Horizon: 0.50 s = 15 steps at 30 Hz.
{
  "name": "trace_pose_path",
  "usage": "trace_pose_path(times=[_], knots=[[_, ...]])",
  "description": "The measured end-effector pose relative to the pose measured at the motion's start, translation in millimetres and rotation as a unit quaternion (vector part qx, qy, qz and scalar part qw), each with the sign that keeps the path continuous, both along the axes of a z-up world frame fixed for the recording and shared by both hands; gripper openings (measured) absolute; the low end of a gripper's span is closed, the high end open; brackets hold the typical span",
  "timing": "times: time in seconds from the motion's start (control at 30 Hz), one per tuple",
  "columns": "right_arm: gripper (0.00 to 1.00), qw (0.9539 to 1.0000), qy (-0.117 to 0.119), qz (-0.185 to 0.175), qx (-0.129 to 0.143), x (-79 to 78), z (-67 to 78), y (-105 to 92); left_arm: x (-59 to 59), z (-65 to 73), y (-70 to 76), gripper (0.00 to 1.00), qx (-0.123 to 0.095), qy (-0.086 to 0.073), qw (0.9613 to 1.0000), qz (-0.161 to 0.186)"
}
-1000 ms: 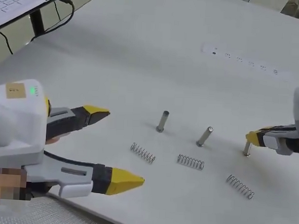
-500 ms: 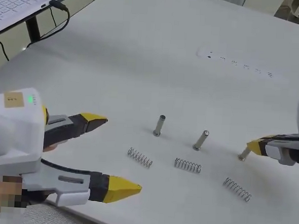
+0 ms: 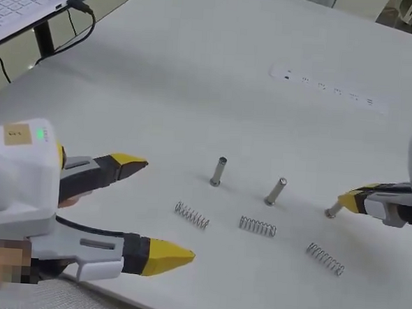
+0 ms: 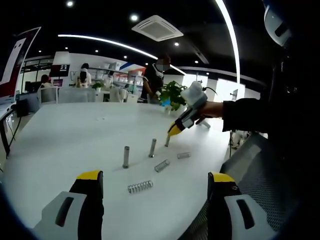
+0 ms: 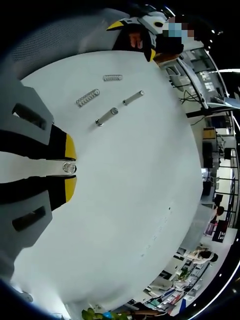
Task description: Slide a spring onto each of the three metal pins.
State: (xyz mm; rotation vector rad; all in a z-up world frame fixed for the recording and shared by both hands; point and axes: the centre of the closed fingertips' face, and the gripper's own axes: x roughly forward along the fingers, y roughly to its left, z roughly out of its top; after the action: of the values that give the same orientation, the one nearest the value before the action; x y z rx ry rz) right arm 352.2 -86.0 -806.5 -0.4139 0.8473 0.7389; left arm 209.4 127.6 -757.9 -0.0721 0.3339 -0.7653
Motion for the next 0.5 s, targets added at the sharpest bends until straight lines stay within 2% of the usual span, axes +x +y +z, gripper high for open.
trace_pose_path(times=[0.1, 0.3, 0.43, 0.5], knots=[[0.11, 1.0, -0.005, 0.001, -0.006, -3.3, 1.8, -3.5, 0.1, 0.7, 0.0, 0.83, -0.002, -0.001, 1.0, 0.0], [0.11, 0.9998, -0.017, -0.002, -0.008, -16.8, 18.3, -14.3, 0.2, 1.2, -0.4, 0.83, -0.004, -0.002, 1.0, 0.0], [0.13, 0.9996, -0.005, 0.025, -0.014, -31.1, 19.3, -11.8, -0.1, 1.3, -1.3, 0.83, -0.003, -0.003, 1.0, -0.003], [0.15, 0.9989, 0.007, 0.046, -0.006, -40.1, 18.2, -3.4, -0.2, 1.5, -1.4, 0.83, -0.003, -0.003, 1.0, -0.003]])
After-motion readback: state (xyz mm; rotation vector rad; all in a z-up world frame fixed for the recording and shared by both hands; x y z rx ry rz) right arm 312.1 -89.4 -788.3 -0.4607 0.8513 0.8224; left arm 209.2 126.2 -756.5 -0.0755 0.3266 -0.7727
